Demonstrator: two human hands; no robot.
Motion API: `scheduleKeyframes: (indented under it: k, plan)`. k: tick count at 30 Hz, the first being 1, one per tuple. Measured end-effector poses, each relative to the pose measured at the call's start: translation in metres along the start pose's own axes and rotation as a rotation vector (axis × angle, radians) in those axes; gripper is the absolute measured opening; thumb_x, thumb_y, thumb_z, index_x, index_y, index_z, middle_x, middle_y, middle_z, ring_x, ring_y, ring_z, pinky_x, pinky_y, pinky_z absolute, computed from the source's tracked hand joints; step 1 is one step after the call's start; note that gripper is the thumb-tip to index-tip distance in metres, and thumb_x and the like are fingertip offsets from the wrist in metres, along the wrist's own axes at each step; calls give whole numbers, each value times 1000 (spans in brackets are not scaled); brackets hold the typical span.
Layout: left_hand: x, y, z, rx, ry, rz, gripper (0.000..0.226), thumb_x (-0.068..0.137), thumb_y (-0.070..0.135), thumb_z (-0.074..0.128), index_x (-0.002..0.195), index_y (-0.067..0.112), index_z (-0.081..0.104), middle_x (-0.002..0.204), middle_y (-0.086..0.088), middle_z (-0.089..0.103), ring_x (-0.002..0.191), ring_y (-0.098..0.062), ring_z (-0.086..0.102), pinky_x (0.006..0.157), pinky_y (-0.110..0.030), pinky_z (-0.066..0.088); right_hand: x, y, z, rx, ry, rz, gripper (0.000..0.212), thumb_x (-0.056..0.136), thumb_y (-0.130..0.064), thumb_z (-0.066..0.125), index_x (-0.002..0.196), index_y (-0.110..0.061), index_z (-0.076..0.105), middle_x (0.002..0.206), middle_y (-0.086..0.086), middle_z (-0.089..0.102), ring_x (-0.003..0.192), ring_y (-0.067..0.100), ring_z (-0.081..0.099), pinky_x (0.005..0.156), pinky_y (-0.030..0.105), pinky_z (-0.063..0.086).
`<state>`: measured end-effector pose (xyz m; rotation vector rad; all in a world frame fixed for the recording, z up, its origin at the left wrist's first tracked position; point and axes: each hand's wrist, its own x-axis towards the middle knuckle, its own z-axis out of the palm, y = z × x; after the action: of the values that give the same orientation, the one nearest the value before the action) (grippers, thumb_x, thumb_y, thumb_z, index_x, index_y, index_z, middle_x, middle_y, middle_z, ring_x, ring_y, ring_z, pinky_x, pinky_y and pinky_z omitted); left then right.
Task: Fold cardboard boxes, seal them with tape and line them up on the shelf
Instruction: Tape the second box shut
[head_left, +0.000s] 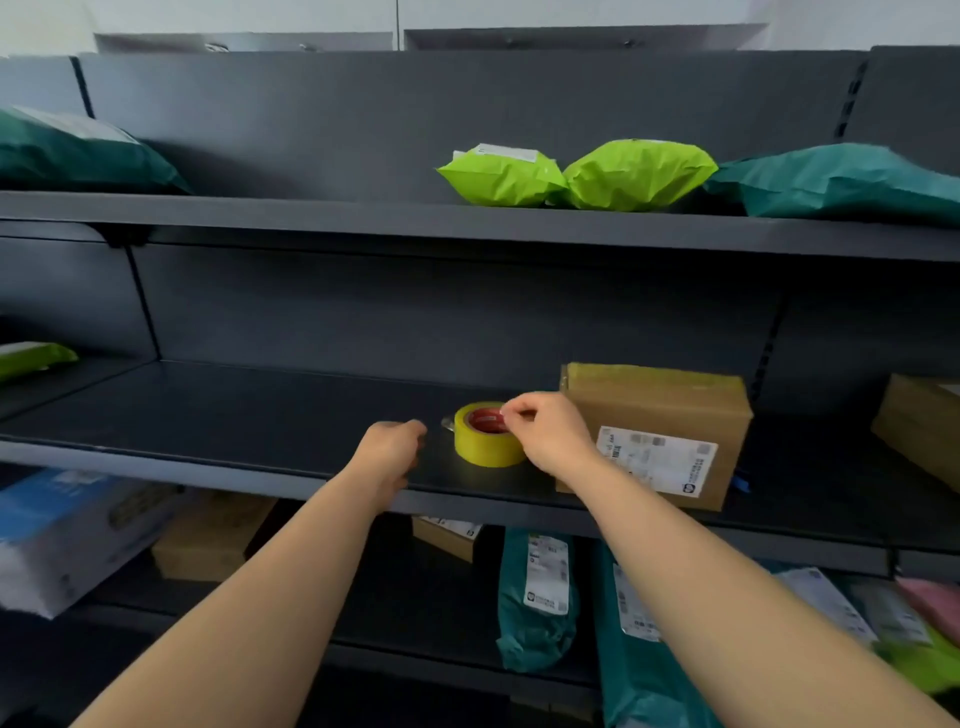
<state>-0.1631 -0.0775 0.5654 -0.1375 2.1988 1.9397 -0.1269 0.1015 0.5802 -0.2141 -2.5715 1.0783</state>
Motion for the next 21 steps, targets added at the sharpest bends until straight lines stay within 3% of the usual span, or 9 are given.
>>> scheduleKeyframes:
  k: [3,7,11,13,16,21]
  plan:
    - [9,-9,-9,-21,4,-37,15,99,17,50,85,16,55,98,-6,56,87,-20,51,79,-34,41,11,5,22,-85,-81,39,32,96,-24,57,126,-15,63,131,5,60,117,21,57,100,31,45]
    - [24,-16,-11,-110,-2,-79,11,100,16,50,108,12,55,95,-6,57,77,-18,53,75,-33,45,29,13,40,-166,-175,106,45,97,-29,55,140,-16,48,142,6,49,128,24,48,107,33,39]
    - [36,-21,-11,-165,-21,-107,29,100,18,52,127,8,55,118,-10,63,104,-25,59,94,-41,49,45,22,51,-286,-220,157,42,98,-28,53,139,-19,50,145,9,42,128,28,46,107,34,39]
    - [40,-22,-12,-179,-32,-110,29,100,18,52,127,9,56,119,-9,63,108,-26,60,96,-41,48,51,23,53,-325,-225,164,36,97,-29,55,133,-23,56,143,12,36,125,31,47,109,36,37]
    - [40,-25,-13,-193,-39,-100,26,100,20,52,123,9,57,117,-8,64,108,-25,61,97,-41,50,48,20,55,-297,-259,125,33,98,-25,54,130,-22,57,141,7,43,124,27,48,104,32,39]
    - [31,-28,-22,-238,-28,-38,19,100,17,51,118,12,54,102,-7,60,100,-22,59,85,-34,52,15,11,32,-22,-224,5,32,98,-26,53,129,-20,60,131,0,55,117,17,52,95,27,41]
